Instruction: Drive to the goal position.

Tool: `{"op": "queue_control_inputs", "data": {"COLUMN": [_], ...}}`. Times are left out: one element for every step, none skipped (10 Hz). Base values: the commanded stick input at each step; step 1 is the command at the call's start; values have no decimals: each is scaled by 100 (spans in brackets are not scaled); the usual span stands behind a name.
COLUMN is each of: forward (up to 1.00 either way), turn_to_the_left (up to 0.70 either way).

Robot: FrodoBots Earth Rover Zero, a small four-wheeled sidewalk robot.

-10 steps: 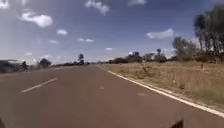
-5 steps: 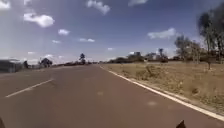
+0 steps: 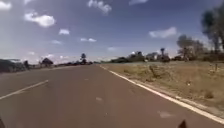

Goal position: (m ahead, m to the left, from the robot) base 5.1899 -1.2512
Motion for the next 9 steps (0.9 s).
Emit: {"op": "queue_control_inputs", "data": {"forward": [85,85,85,85,85,85,85,85,85], "turn_to_the_left": [1,1,1,1,1,1,1,1,1]}}
